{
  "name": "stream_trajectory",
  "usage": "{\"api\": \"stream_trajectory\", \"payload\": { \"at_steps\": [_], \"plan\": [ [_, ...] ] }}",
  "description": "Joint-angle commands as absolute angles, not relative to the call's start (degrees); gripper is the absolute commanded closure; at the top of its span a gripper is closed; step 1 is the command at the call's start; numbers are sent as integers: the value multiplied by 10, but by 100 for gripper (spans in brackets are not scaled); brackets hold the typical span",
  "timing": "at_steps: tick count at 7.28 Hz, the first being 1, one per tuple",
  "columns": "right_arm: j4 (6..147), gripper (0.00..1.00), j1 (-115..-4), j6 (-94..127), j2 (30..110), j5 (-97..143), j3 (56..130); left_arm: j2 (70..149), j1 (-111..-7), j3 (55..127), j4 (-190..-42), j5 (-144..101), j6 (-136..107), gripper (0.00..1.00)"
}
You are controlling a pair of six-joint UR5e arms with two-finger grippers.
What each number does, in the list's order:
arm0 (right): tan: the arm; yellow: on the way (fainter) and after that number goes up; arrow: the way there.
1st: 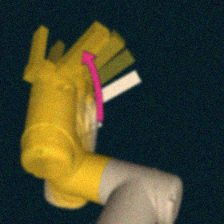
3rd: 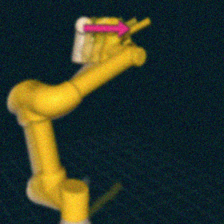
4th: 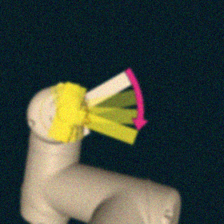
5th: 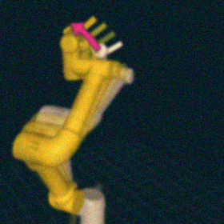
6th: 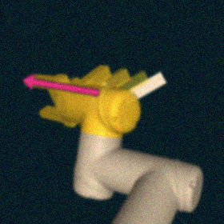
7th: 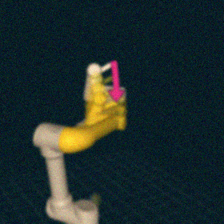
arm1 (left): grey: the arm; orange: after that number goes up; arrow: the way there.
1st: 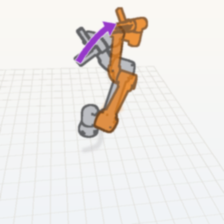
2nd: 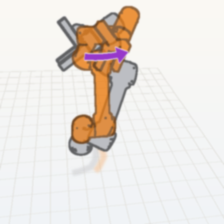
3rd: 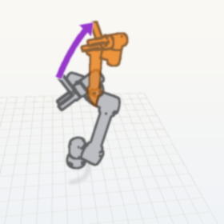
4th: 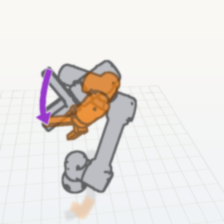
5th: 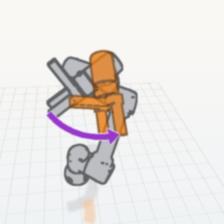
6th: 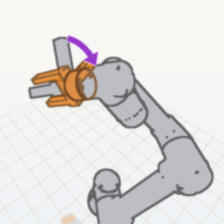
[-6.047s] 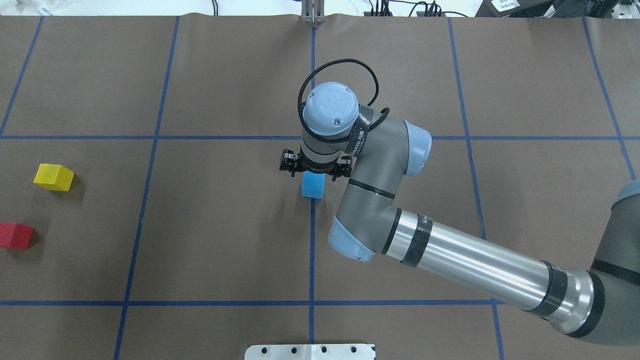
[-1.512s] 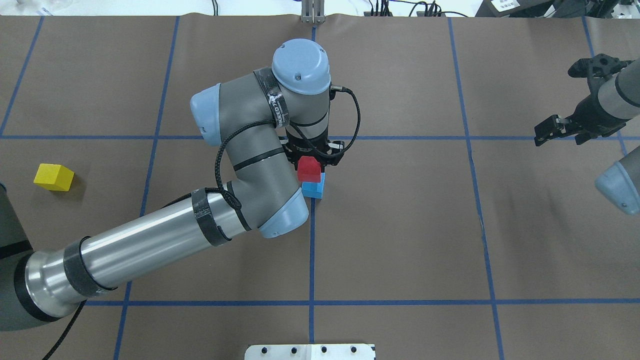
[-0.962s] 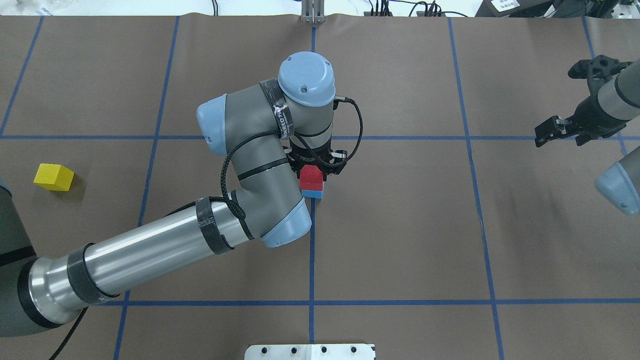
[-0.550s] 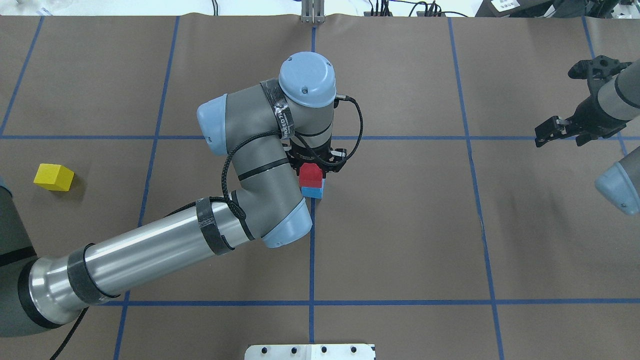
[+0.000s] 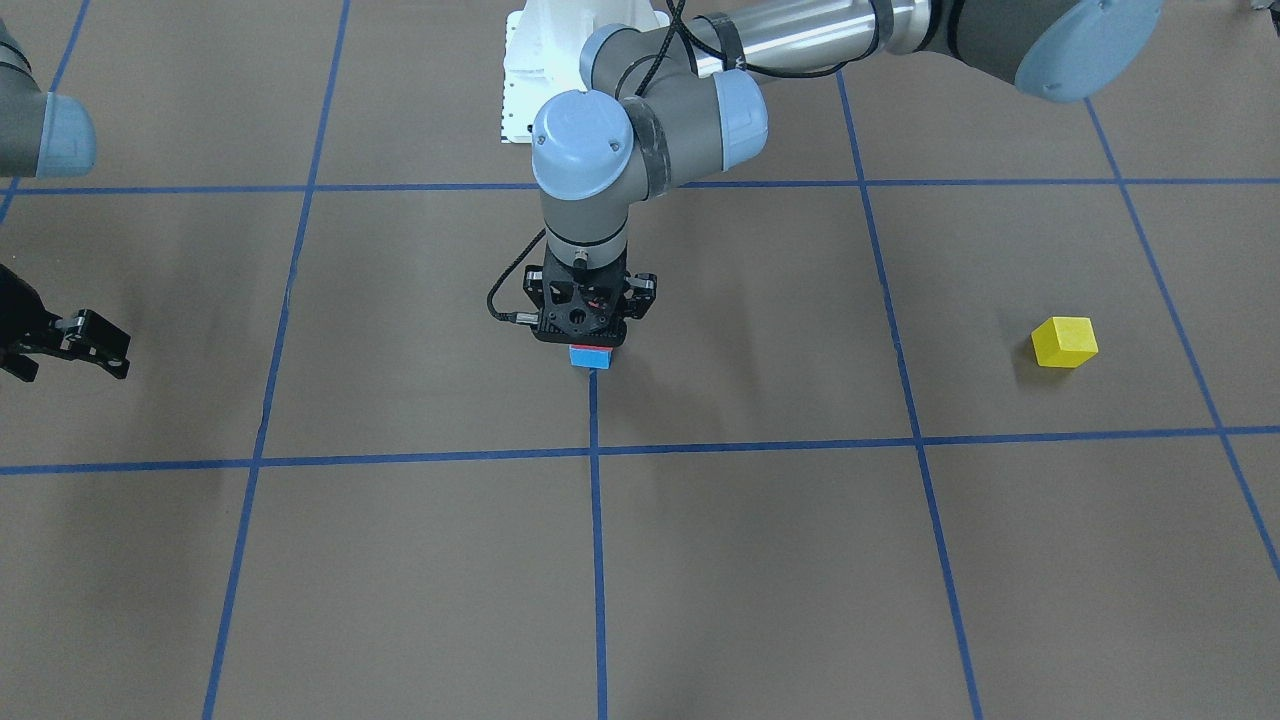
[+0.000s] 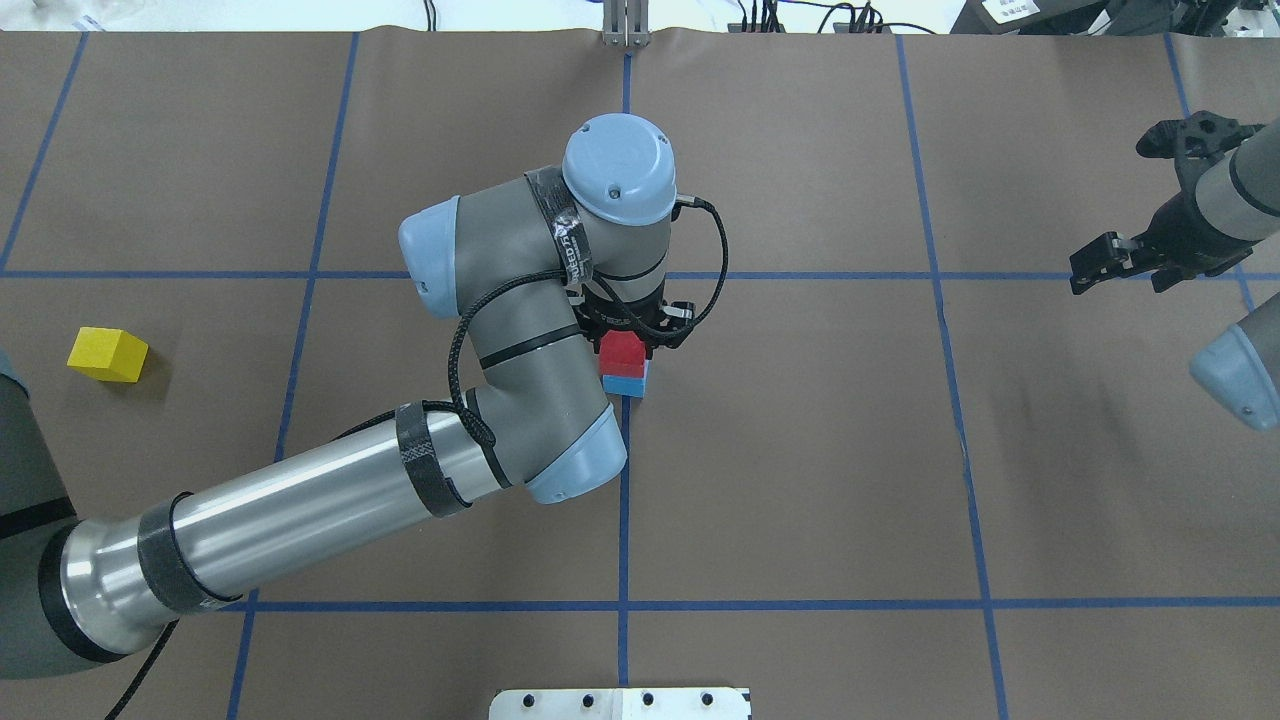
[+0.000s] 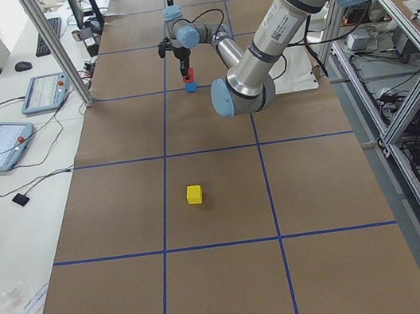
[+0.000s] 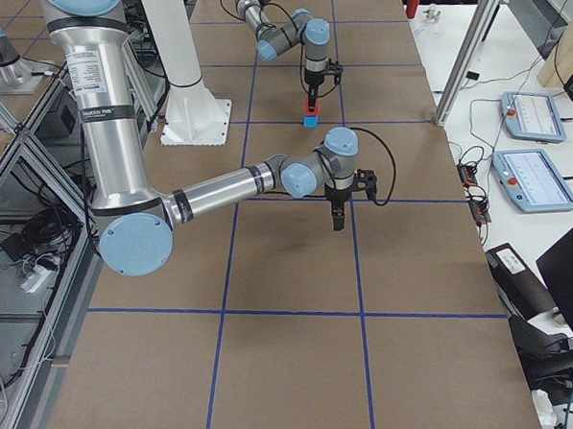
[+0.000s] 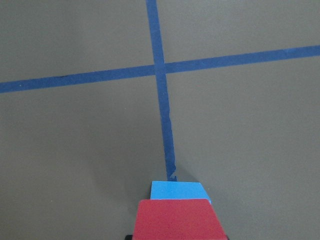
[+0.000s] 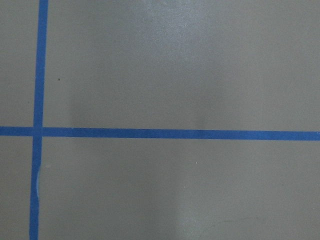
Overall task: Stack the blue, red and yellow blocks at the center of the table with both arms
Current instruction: 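Lower the red cube onto the blue cube and open the left gripper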
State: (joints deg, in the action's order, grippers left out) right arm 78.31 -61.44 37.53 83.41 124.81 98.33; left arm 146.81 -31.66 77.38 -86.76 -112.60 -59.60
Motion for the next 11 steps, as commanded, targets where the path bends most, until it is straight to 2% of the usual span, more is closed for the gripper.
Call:
{"api": "stream_trajectory", "payload": {
  "at_steps": [1, 4, 5, 6, 7, 8, 9, 10, 11],
  "plan": [
    [783, 1, -614, 376, 834, 1248, 982, 1468, -316, 773, -868, -1126, -596, 100],
    [783, 1, -614, 375, 834, 1248, 981, 1468, -316, 773, -870, -1124, -596, 100],
    [783, 1, -614, 375, 834, 1248, 981, 1468, -316, 773, -871, -1124, -596, 96],
    [783, 1, -614, 375, 834, 1248, 981, 1468, -316, 772, -871, -1124, -596, 81],
    [783, 1, -614, 375, 834, 1248, 981, 1468, -315, 771, -871, -1124, -597, 56],
    [783, 1, -614, 375, 834, 1248, 981, 1468, -314, 772, -871, -1124, -597, 44],
    [783, 1, -614, 375, 834, 1248, 981, 1468, -312, 772, -871, -1124, -599, 26],
    [783, 1, -614, 375, 834, 1248, 980, 1469, -312, 772, -872, -1121, -600, 26],
    [783, 1, -614, 375, 834, 1248, 979, 1470, -312, 771, -872, -1121, -601, 19]
  ]
}}
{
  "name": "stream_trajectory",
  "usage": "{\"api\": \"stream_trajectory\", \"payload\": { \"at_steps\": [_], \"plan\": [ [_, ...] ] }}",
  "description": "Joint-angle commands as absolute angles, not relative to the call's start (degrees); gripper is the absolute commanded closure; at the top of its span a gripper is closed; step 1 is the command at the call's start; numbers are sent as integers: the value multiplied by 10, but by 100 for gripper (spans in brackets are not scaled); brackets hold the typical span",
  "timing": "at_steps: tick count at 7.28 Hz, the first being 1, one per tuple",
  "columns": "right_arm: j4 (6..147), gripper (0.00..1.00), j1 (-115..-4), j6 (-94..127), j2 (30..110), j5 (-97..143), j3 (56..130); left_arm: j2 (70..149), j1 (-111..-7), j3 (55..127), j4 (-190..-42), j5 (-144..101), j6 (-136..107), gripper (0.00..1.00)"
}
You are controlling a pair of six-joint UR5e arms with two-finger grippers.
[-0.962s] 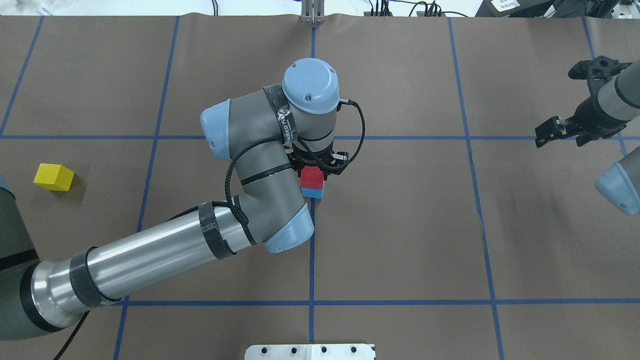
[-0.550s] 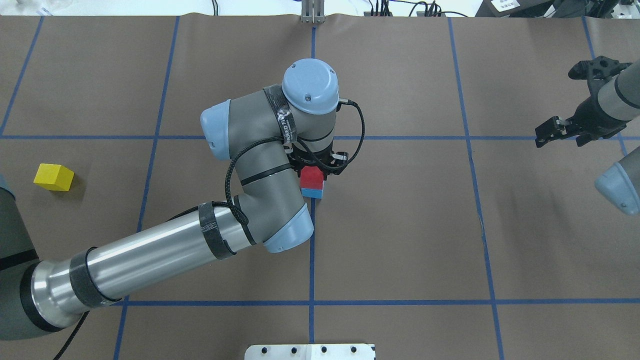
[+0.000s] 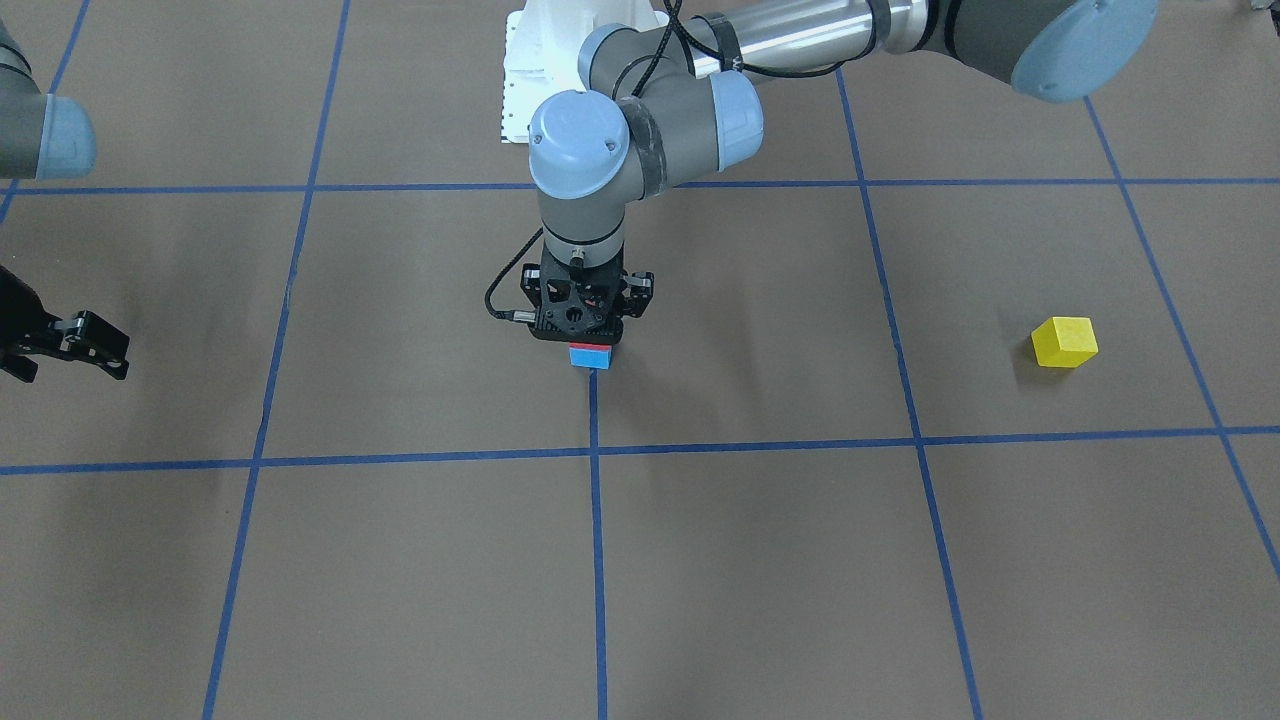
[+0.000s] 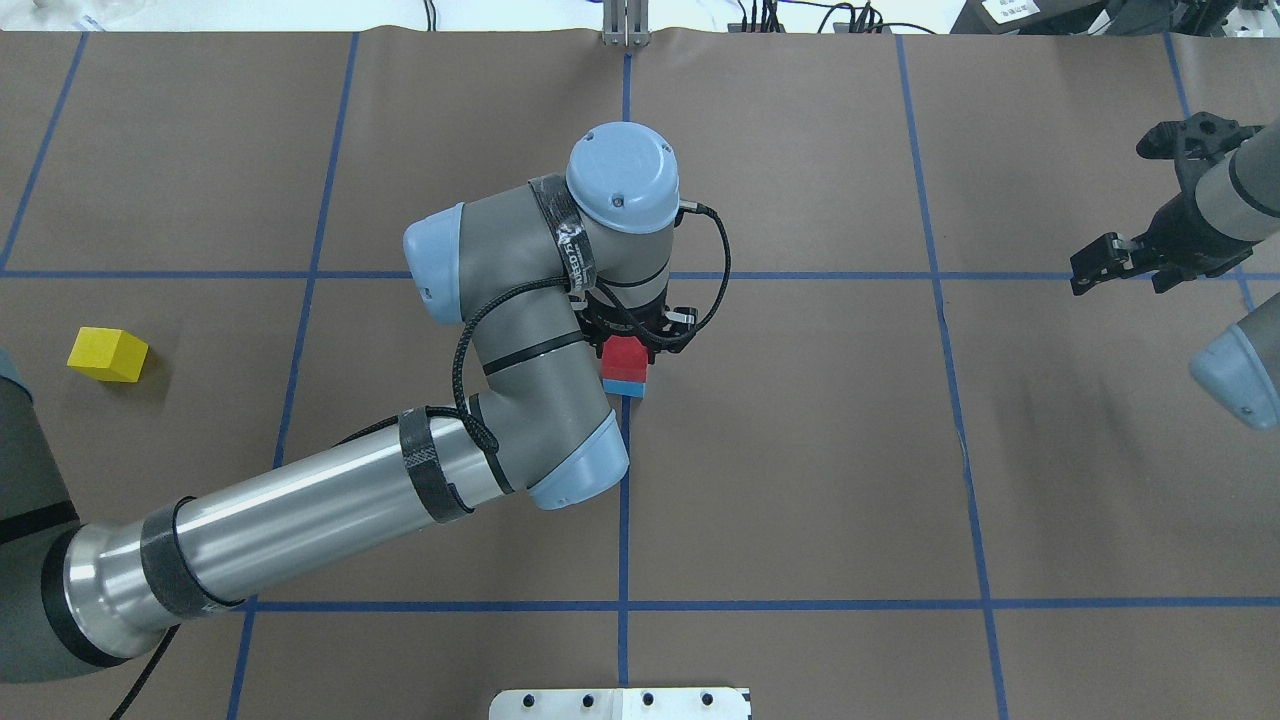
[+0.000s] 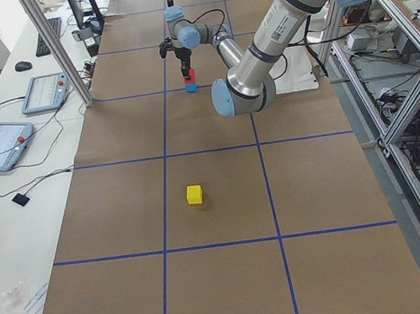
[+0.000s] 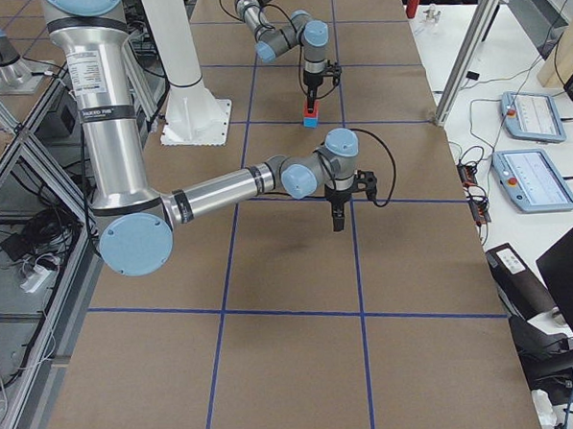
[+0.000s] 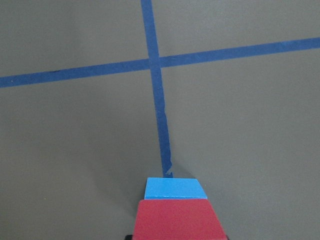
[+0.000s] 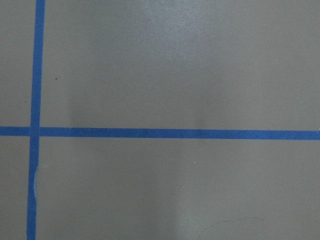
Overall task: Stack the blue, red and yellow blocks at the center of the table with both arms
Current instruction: 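Lower the red cube onto the blue cube and open the left gripper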
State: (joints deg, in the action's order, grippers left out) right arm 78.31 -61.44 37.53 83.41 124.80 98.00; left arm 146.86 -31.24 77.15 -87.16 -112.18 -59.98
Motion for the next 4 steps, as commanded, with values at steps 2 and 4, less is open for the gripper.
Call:
{"api": "stream_trajectory", "payload": {
  "at_steps": [2, 4],
  "plan": [
    [783, 1, -614, 374, 834, 1248, 979, 1471, -312, 773, -872, -1121, -601, 1],
    [783, 1, -614, 374, 834, 1248, 979, 1461, -326, 824, -847, -1121, -601, 1]
  ]
}}
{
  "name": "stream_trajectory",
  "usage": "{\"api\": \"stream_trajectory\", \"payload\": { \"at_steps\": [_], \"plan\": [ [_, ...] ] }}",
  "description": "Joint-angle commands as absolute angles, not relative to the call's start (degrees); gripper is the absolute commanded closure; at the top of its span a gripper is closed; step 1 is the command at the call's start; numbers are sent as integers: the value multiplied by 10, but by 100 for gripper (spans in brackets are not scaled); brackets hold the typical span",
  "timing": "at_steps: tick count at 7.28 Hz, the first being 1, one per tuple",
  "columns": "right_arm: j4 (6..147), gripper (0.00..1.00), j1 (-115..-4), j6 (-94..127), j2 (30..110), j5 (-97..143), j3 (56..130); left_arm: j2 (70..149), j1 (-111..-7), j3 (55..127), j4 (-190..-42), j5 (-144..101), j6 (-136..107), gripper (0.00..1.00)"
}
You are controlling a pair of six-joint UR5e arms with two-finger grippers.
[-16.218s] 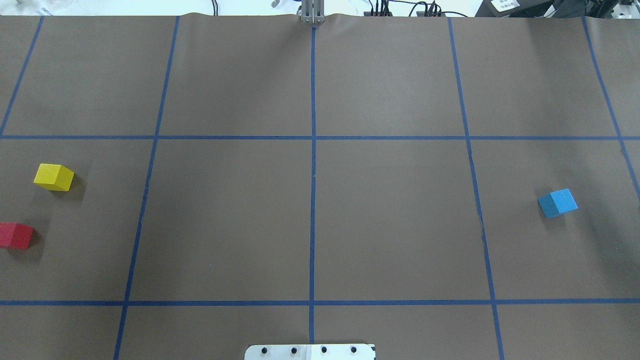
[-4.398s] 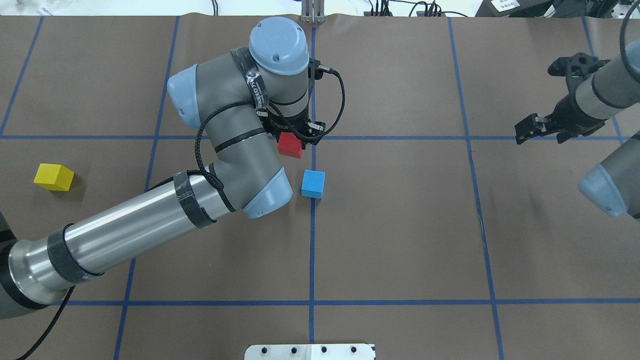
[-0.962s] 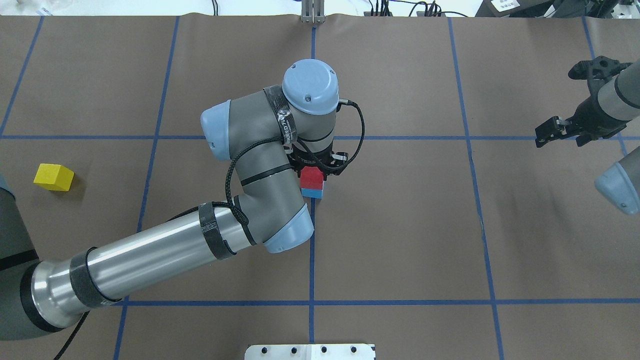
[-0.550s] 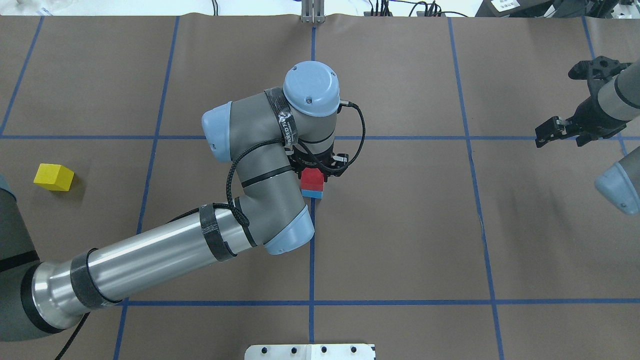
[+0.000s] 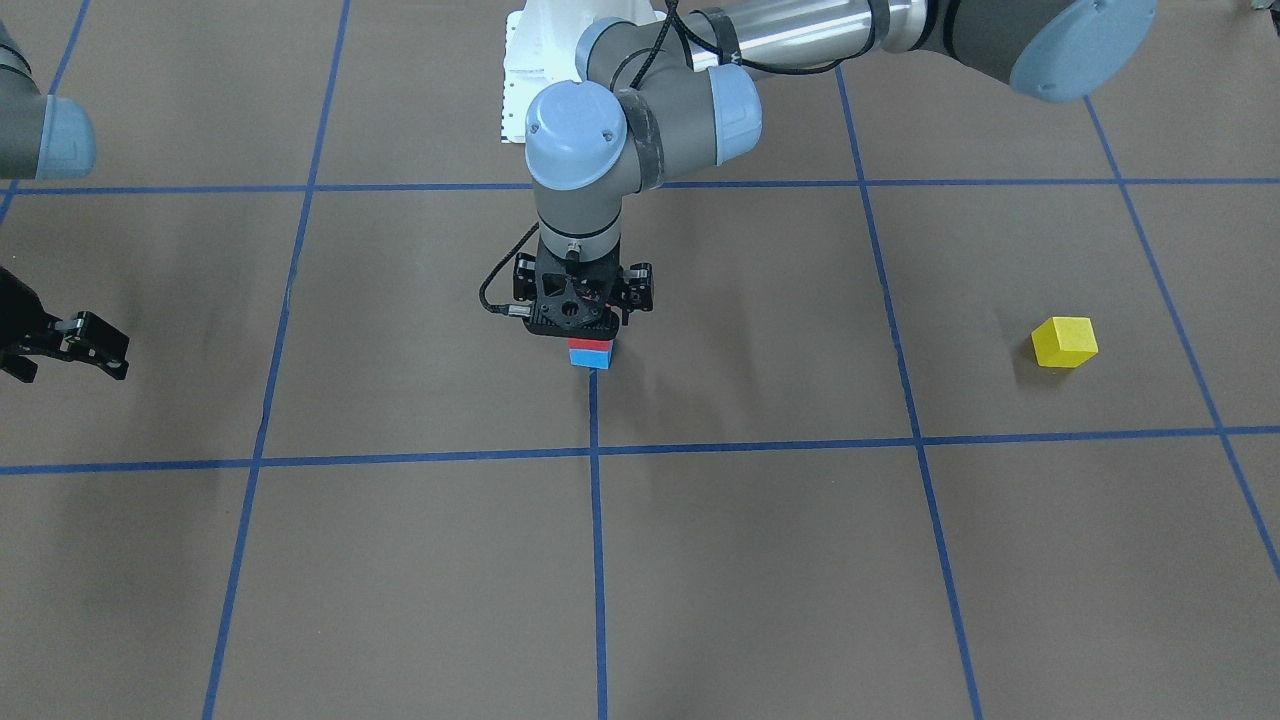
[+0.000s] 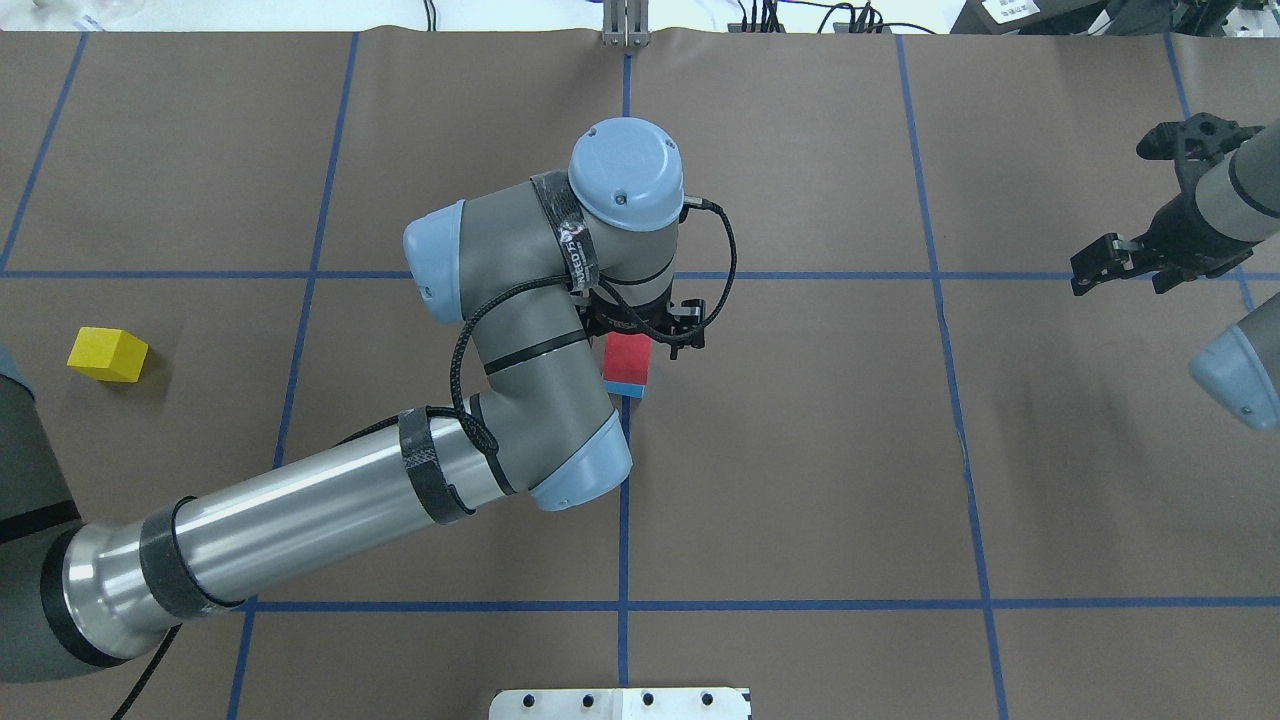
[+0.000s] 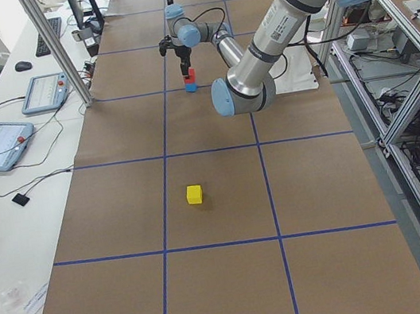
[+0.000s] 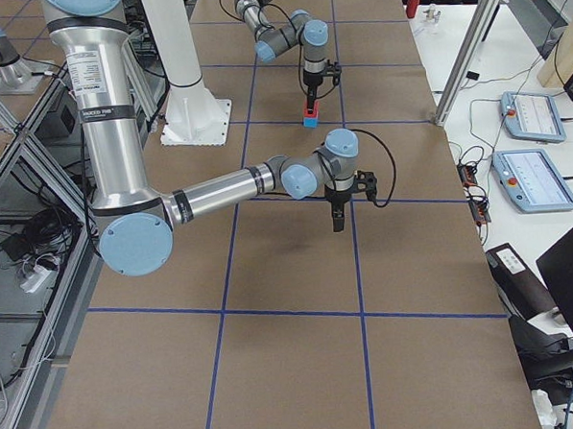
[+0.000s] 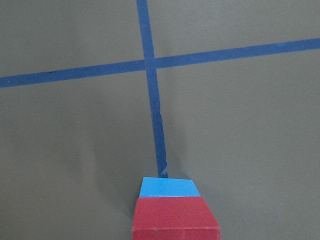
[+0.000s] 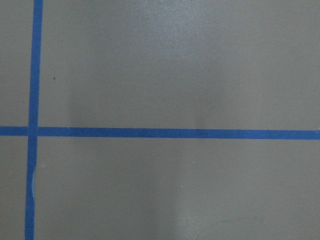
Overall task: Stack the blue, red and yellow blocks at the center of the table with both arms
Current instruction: 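Move the left gripper back to the yellow cube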
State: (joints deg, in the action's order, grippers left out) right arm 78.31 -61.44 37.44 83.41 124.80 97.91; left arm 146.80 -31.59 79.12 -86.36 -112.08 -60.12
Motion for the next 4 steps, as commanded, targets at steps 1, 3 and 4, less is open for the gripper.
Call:
{"api": "stream_trajectory", "payload": {
  "at_steps": [1, 3, 4],
  "plan": [
    [783, 1, -614, 374, 834, 1248, 979, 1429, -340, 901, -793, -1123, -597, 1],
    [783, 1, -614, 374, 834, 1248, 979, 1231, -370, 1117, -778, -1128, -558, 1],
    [782, 1, -614, 374, 835, 1247, 979, 1155, -388, 1155, -781, -1128, -520, 1]
  ]
}}
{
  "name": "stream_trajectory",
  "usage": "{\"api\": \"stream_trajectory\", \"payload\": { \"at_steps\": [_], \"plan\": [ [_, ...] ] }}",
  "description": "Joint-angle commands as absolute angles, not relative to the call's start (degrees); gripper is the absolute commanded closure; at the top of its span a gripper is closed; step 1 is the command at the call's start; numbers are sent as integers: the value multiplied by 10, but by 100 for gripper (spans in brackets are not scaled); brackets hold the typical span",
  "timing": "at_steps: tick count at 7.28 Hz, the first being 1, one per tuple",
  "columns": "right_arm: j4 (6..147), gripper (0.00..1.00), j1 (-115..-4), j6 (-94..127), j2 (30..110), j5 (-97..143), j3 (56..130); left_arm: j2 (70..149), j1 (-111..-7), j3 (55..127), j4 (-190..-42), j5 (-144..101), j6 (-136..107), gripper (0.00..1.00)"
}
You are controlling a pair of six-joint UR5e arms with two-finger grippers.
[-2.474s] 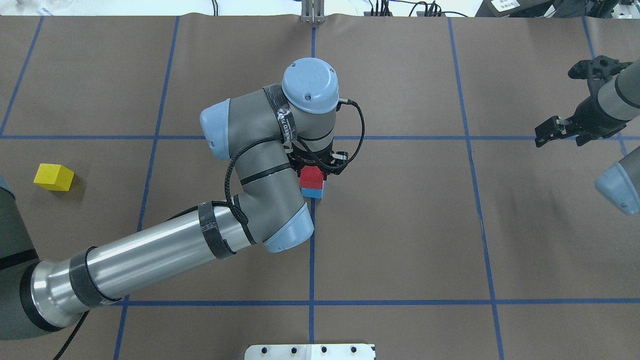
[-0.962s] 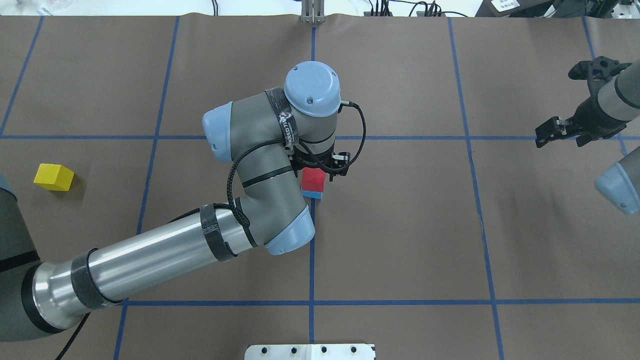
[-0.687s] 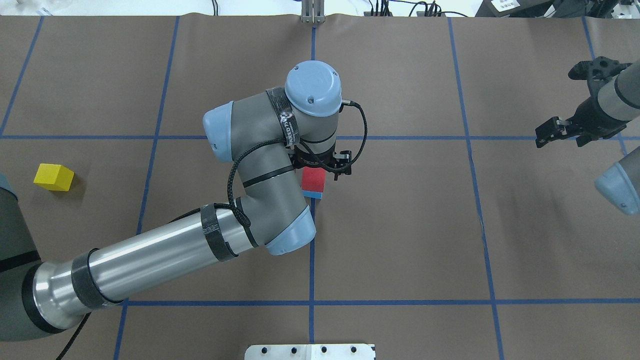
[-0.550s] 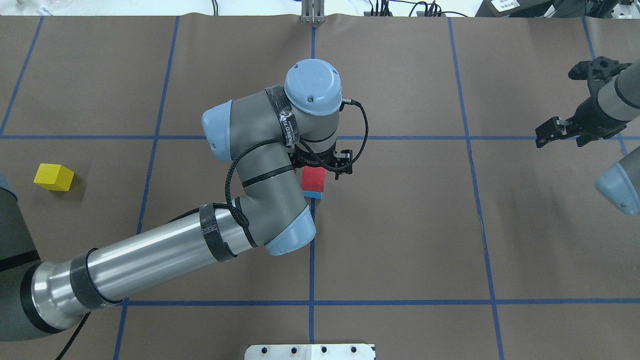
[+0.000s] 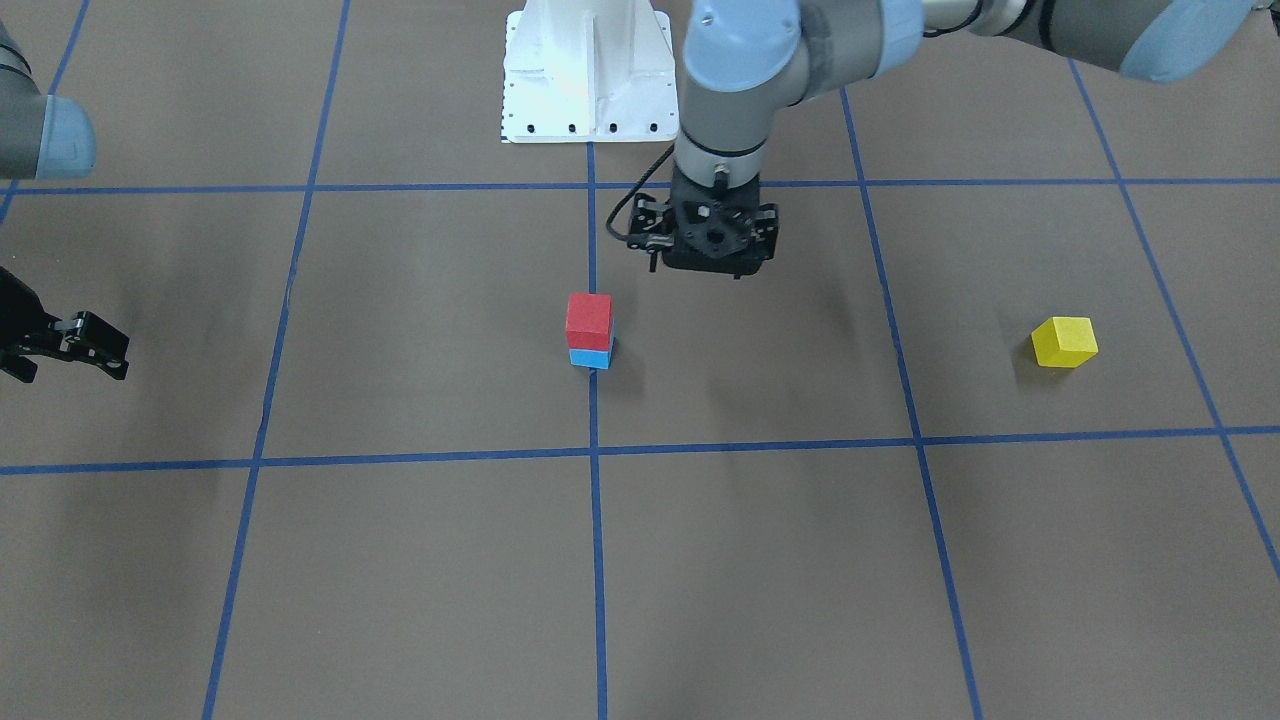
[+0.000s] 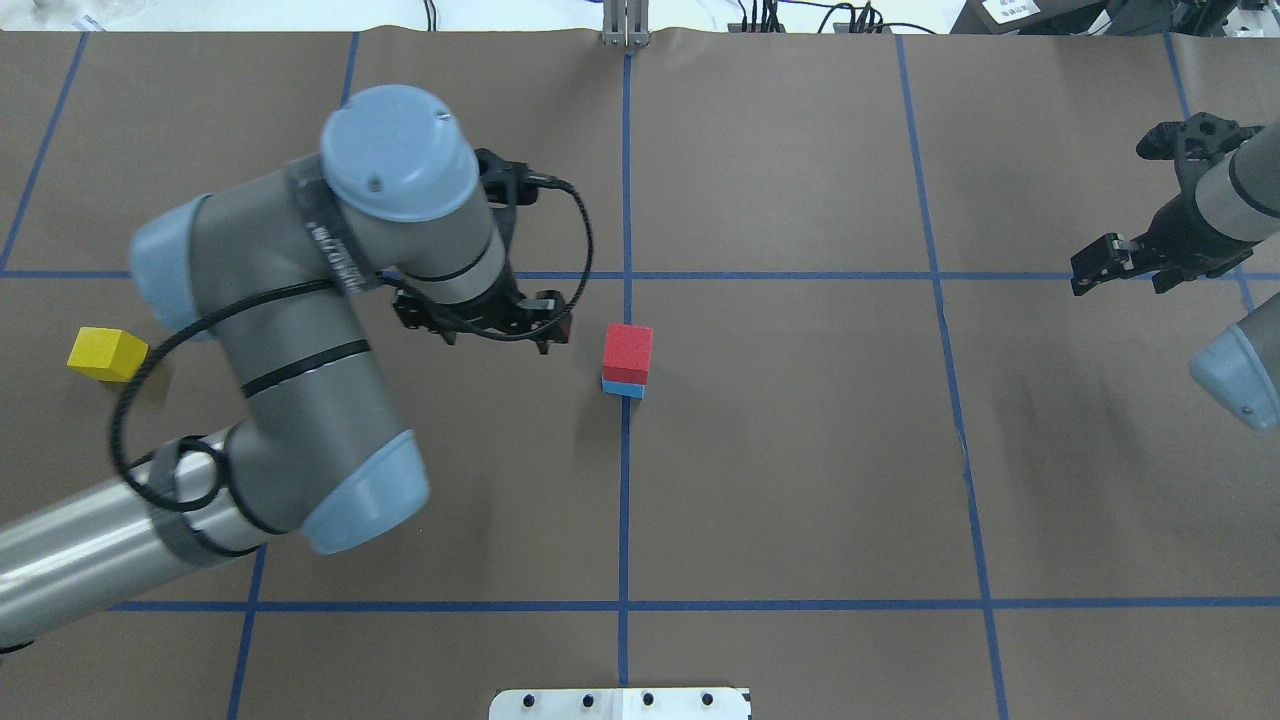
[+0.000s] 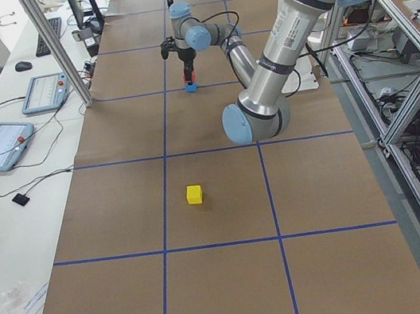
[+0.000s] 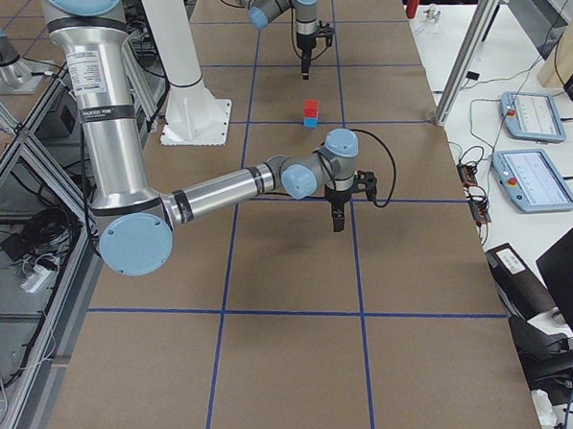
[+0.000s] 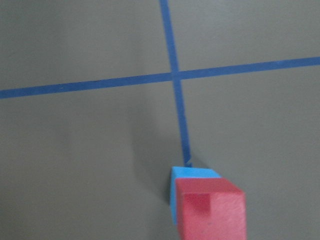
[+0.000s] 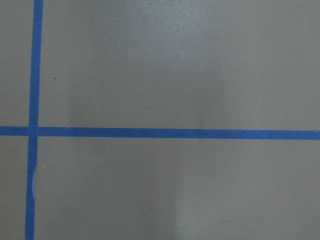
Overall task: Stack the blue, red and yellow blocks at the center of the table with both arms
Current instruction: 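Move the left gripper back to the yellow cube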
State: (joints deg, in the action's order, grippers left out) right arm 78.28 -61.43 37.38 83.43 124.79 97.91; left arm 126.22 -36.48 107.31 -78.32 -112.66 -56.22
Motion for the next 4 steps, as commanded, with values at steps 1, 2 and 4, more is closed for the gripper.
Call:
{"api": "stream_trajectory", "payload": {
  "at_steps": [1, 2, 4],
  "plan": [
    [781, 1, -614, 374, 835, 1247, 979, 1079, -426, 1171, -818, -1129, -462, 1],
    [774, 1, -614, 375, 836, 1247, 980, 991, -462, 1174, -887, -1155, -421, 1],
    [772, 1, -614, 374, 837, 1247, 978, 857, -560, 1084, -1092, -1243, -335, 0]
  ]
}}
